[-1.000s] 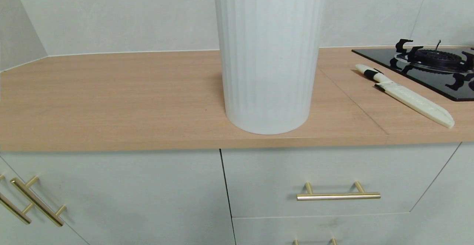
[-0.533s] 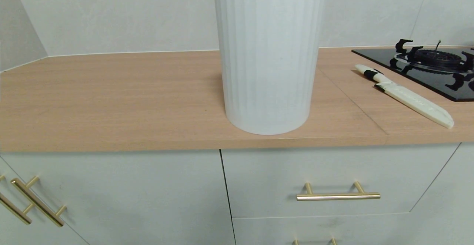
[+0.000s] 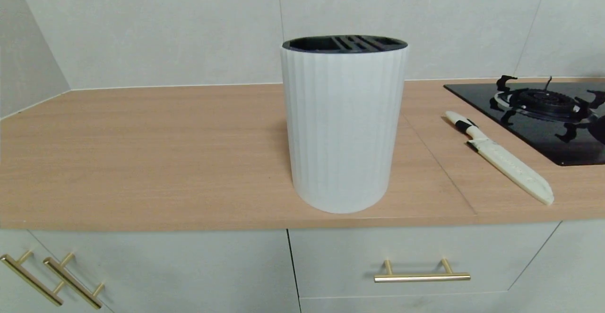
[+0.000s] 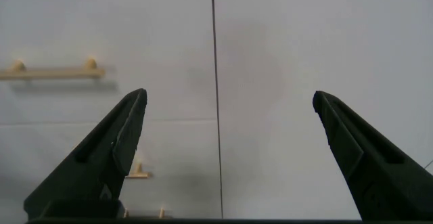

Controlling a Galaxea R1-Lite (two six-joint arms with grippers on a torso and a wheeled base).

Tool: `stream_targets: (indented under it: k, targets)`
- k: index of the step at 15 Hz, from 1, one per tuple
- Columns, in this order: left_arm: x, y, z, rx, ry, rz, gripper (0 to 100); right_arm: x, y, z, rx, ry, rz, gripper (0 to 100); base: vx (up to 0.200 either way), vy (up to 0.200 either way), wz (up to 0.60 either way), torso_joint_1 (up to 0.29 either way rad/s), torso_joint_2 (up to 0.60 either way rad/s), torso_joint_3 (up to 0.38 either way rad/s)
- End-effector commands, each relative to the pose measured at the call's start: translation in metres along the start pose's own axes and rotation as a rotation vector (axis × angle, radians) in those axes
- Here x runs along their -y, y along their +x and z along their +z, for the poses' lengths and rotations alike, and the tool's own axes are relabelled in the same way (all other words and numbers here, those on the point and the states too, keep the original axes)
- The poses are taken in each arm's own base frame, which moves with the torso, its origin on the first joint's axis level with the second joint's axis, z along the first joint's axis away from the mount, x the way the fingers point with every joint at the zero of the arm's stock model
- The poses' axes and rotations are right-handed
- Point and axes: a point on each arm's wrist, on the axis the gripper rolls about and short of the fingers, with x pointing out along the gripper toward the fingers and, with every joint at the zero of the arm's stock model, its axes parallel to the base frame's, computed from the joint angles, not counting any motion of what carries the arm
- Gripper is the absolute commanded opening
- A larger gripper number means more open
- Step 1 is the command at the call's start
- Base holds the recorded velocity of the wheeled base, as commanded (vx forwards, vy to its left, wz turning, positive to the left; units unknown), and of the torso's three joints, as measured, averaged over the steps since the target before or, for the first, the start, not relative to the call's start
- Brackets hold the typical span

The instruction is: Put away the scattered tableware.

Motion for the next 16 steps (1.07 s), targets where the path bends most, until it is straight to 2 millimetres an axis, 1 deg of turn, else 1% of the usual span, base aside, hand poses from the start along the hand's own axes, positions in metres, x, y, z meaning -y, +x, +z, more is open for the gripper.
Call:
stream_targets:
  k: [1,8,16]
  targets:
    - [0.0000,0.0000,0.0000,0.000,0.000,0.000,100,0.0000,0.0001,0.0000,-0.001,0.000,0.001,100,0.000,0.000,0.00,0.163,-0.48,-0.305]
    - [0.0000,-0.0001,0.0004,0.001,0.000,0.000,100,0.0000,0.0001,0.0000,-0.001,0.000,-0.001,100,0.000,0.000,0.00,0.188,-0.48,-0.288]
    - [0.0000,0.0000,0.0000,0.000,0.000,0.000,100,0.0000,0.0001,0.0000,-0.001,0.000,-0.001,100,0.000,0.000,0.00,0.221,-0.51,-0.284]
